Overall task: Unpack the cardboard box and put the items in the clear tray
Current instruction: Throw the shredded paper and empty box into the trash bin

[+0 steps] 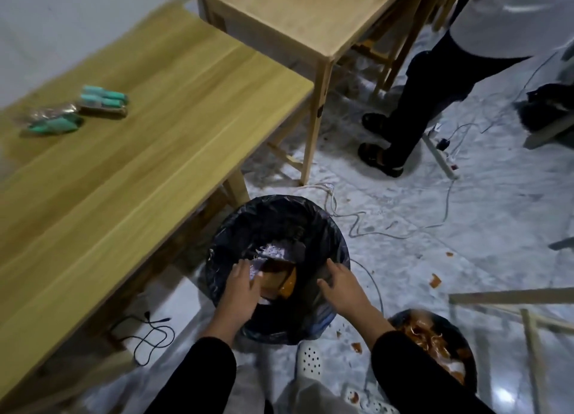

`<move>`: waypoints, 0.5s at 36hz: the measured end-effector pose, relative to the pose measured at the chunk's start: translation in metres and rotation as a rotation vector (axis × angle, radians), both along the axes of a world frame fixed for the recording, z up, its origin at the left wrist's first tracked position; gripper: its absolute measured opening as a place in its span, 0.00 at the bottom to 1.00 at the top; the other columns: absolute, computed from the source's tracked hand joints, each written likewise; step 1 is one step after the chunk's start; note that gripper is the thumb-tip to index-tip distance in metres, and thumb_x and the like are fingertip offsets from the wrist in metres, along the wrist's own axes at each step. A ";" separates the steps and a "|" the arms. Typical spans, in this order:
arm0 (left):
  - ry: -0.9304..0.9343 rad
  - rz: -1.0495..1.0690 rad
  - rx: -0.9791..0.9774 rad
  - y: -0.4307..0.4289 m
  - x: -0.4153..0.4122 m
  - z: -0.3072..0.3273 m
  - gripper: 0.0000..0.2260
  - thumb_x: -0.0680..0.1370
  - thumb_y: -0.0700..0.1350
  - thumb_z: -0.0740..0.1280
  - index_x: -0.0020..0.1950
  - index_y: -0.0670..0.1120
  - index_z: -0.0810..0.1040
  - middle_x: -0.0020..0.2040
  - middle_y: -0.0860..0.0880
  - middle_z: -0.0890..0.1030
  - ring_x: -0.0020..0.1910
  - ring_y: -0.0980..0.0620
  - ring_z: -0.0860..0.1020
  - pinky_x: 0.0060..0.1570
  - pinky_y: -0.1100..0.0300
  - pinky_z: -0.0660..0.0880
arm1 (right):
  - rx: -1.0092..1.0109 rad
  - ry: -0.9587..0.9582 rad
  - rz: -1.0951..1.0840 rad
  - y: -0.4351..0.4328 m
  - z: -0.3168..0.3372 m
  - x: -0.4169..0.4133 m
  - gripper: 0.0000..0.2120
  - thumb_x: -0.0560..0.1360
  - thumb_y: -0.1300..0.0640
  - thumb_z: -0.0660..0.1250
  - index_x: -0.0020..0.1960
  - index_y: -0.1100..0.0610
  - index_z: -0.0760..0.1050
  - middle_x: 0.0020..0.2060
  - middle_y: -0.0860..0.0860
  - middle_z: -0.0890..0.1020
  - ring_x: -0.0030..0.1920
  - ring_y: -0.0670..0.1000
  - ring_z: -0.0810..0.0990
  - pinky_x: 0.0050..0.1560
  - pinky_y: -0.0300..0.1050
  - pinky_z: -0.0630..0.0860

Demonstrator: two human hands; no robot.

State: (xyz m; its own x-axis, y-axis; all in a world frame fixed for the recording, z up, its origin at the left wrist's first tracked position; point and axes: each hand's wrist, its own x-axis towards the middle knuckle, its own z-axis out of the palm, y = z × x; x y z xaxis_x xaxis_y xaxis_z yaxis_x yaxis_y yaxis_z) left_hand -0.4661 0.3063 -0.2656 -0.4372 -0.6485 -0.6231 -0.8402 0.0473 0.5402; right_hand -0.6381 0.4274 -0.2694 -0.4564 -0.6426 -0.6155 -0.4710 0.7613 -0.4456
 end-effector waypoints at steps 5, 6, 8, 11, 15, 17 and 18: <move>0.100 -0.132 -0.065 -0.019 -0.014 0.039 0.25 0.82 0.52 0.53 0.77 0.45 0.52 0.78 0.49 0.51 0.77 0.53 0.48 0.73 0.59 0.50 | -0.022 0.034 0.017 -0.031 0.041 -0.006 0.29 0.78 0.52 0.59 0.74 0.61 0.54 0.73 0.58 0.61 0.73 0.56 0.60 0.70 0.47 0.61; 0.124 -0.144 -0.085 -0.025 -0.018 0.049 0.25 0.82 0.52 0.53 0.77 0.46 0.52 0.78 0.50 0.51 0.77 0.54 0.48 0.73 0.59 0.50 | -0.040 0.046 0.019 -0.041 0.051 -0.007 0.29 0.78 0.52 0.59 0.74 0.61 0.54 0.73 0.58 0.61 0.73 0.56 0.59 0.70 0.47 0.61; 0.166 -0.163 -0.135 -0.041 -0.026 0.073 0.26 0.82 0.54 0.52 0.77 0.47 0.51 0.78 0.52 0.50 0.76 0.55 0.48 0.73 0.59 0.51 | -0.080 0.078 0.023 -0.062 0.073 -0.010 0.28 0.77 0.51 0.60 0.74 0.59 0.56 0.73 0.58 0.63 0.72 0.56 0.61 0.70 0.48 0.62; 0.221 -0.178 -0.211 -0.071 -0.031 0.110 0.26 0.81 0.55 0.51 0.77 0.48 0.51 0.78 0.53 0.51 0.76 0.55 0.49 0.73 0.58 0.51 | -0.144 0.145 0.028 -0.102 0.111 -0.007 0.28 0.77 0.51 0.60 0.73 0.59 0.58 0.72 0.57 0.64 0.71 0.55 0.63 0.69 0.47 0.62; 0.278 -0.167 -0.310 -0.123 -0.018 0.155 0.25 0.82 0.53 0.52 0.77 0.47 0.53 0.78 0.50 0.51 0.76 0.53 0.50 0.73 0.59 0.49 | -0.226 0.179 0.046 -0.160 0.159 0.007 0.26 0.78 0.53 0.59 0.73 0.59 0.58 0.73 0.56 0.61 0.73 0.54 0.59 0.71 0.46 0.59; 0.294 -0.128 -0.364 -0.153 -0.002 0.174 0.24 0.82 0.50 0.53 0.76 0.45 0.54 0.78 0.48 0.53 0.76 0.52 0.51 0.72 0.60 0.49 | -0.269 0.178 0.072 -0.192 0.177 0.018 0.26 0.78 0.53 0.59 0.73 0.59 0.59 0.73 0.57 0.62 0.72 0.55 0.61 0.70 0.47 0.60; 0.303 -0.097 -0.386 -0.169 0.009 0.182 0.24 0.82 0.50 0.54 0.76 0.44 0.55 0.77 0.47 0.54 0.76 0.51 0.52 0.72 0.60 0.49 | -0.281 0.183 0.090 -0.209 0.184 0.025 0.25 0.78 0.53 0.59 0.73 0.60 0.58 0.73 0.57 0.62 0.72 0.55 0.62 0.69 0.48 0.61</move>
